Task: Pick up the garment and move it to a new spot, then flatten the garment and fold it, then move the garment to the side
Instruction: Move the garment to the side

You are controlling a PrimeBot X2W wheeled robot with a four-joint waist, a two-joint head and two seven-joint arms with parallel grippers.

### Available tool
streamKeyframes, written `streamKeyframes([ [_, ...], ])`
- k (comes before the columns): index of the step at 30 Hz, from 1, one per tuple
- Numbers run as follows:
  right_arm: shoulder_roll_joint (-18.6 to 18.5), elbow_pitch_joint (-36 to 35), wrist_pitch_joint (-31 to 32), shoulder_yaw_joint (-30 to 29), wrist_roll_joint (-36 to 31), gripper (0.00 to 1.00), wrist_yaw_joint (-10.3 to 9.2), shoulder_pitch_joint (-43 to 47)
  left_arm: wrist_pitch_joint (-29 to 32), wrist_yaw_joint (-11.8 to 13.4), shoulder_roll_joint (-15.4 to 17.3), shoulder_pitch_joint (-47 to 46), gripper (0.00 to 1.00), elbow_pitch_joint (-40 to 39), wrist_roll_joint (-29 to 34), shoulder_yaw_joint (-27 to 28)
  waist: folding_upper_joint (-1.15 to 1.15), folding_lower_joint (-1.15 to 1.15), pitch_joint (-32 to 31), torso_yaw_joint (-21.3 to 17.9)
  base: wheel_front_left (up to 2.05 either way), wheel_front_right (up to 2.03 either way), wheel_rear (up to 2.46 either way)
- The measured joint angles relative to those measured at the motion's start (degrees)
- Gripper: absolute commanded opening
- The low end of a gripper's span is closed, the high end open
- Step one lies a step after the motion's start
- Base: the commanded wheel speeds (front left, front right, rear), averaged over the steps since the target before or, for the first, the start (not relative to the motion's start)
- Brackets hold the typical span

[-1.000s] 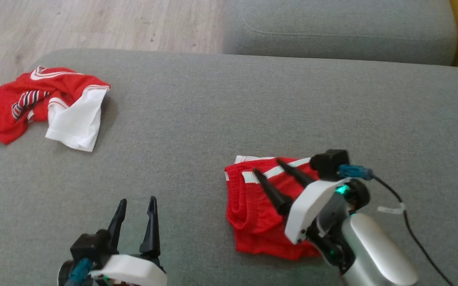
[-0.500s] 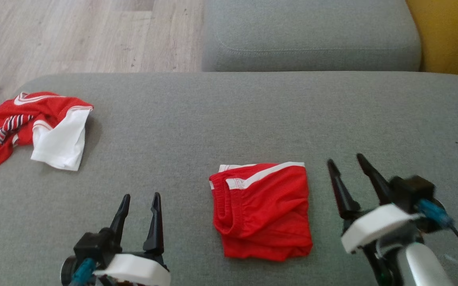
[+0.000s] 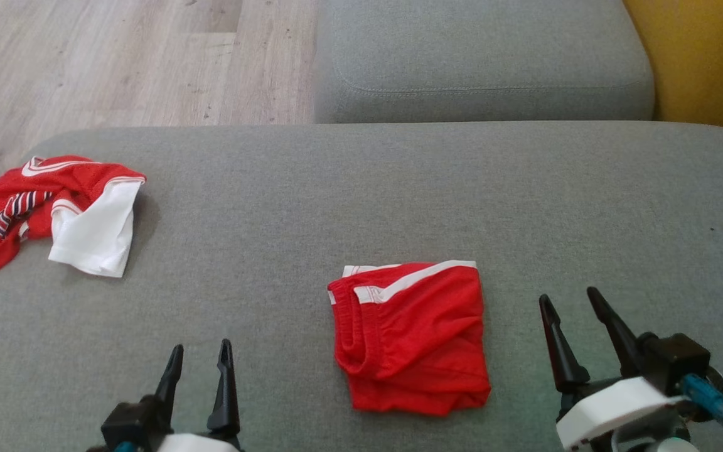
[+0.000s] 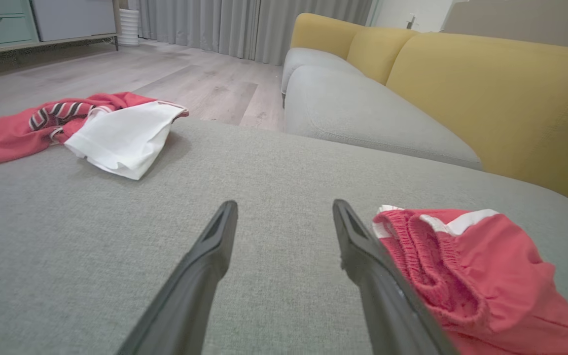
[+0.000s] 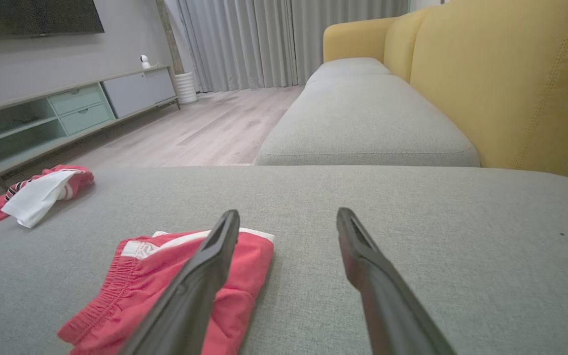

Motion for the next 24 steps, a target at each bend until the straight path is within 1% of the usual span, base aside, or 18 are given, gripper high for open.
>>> streamKeyframes([
  [2,0.0,0.04,-0.45,-0.29,-0.66,1.0,0.0,-0.03,0.01,0.38,0.05,0.47,1.0,-0.27,0.0,0.04,0.0,0.0,0.0,0.08,0.0,0.0,0.0],
  [14,0.02,1.57,-0.51,-1.02,-0.77,1.0,0.0,-0.02,0.03,0.37,0.66,0.85,1.0,-0.54,-0.41,0.22,0.0,0.0,0.13,0.6,0.0,0.0,0.0],
  [19,0.02,2.12,-0.47,-1.63,-0.78,1.0,0.0,-0.09,0.11,0.82,0.67,0.81,1.0,-1.6,-0.4,0.12,0.0,0.0,0.46,0.92,0.0,0.0,0.0],
  [21,0.03,3.04,0.24,-1.83,-0.99,1.0,0.0,-0.24,0.12,0.86,0.67,0.74,1.0,-1.7,-0.38,-0.09,0.0,0.0,0.69,1.32,0.0,0.0,0.0],
  [23,0.03,4.27,2.23,-1.58,-2.54,1.0,0.0,-0.47,0.16,0.76,0.66,0.71,1.0,-1.74,-0.38,-0.31,0.0,0.0,0.94,1.9,0.0,0.0,0.0],
  [24,0.03,5.02,3.43,-1.23,-2.23,1.0,0.0,-0.92,0.19,0.7,0.66,0.7,1.0,-1.75,-0.37,-0.38,0.0,0.0,1.07,2.23,0.0,0.0,0.0],
])
